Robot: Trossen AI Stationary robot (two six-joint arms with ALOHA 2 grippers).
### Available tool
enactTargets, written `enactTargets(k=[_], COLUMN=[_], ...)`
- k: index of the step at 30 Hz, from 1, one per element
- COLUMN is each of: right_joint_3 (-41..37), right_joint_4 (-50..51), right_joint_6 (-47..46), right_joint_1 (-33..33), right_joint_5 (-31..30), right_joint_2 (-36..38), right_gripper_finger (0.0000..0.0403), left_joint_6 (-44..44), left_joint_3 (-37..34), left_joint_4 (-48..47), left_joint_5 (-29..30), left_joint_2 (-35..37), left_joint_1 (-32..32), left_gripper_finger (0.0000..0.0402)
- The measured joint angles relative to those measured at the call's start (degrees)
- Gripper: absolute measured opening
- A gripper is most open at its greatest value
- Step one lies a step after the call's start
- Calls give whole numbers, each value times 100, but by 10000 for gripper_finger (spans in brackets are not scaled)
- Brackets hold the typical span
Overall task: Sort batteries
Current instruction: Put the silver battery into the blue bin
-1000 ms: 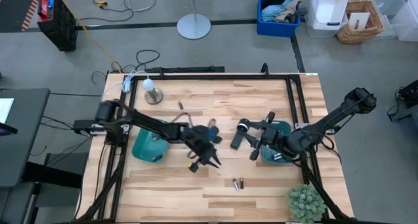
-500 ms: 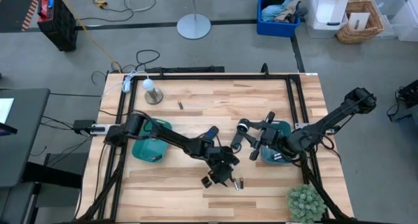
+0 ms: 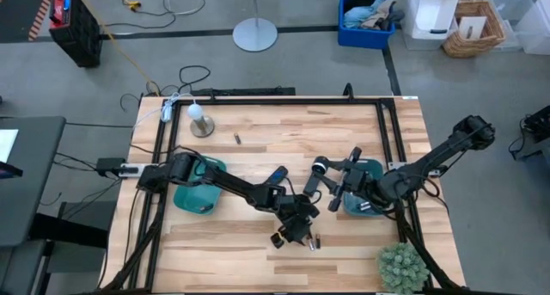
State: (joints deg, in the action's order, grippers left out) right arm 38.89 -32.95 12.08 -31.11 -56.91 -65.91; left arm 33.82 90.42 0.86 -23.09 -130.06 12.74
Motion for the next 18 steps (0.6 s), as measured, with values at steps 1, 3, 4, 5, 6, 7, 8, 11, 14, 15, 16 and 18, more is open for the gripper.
enactTargets(k=[1, 3, 4, 5, 6, 7, 8, 11, 14, 15, 16, 18], right_joint_3=[0, 4, 4, 5, 6, 4, 4, 4, 4, 4, 4, 4], right_joint_4=[-2, 0, 3, 10, 15, 14, 11, 35, 43, 43, 49, 77], right_joint_6=[0, 2, -1, -13, -16, -13, -15, 6, 17, 28, 33, 33], right_joint_1=[0, 2, 2, 2, 2, -4, -17, -35, -36, -36, -35, -35], right_joint_5=[-1, 2, 1, 5, 4, 4, 4, 7, 9, 9, 7, 7], right_joint_2=[0, -2, -1, 0, 0, -2, 0, 0, 0, 0, 0, 0], right_gripper_finger=[172, 172, 172, 172, 172, 172, 172, 172, 172, 172, 172, 172], left_joint_6=[18, 66, 89, 135, 172, 190, 214, 239, 239, 229, 212, 197], left_joint_3=[143, 403, 514, 667, 778, 857, 926, 1042, 1044, 1044, 1044, 1044], left_joint_4=[-91, -330, -513, -609, -697, -858, -1020, -1071, -1113, -1151, -1164, -1120], left_joint_5=[0, 37, 19, 28, 28, 28, 26, 45, 54, 55, 55, 50], left_joint_2=[-94, -202, -268, -340, -408, -437, -452, -543, -611, -619, -620, -665], left_joint_1=[4, 15, 19, 27, 27, 27, 27, 27, 25, 25, 25, 14], left_gripper_finger=[149, 149, 149, 149, 149, 149, 149, 149, 149, 149, 149, 149])
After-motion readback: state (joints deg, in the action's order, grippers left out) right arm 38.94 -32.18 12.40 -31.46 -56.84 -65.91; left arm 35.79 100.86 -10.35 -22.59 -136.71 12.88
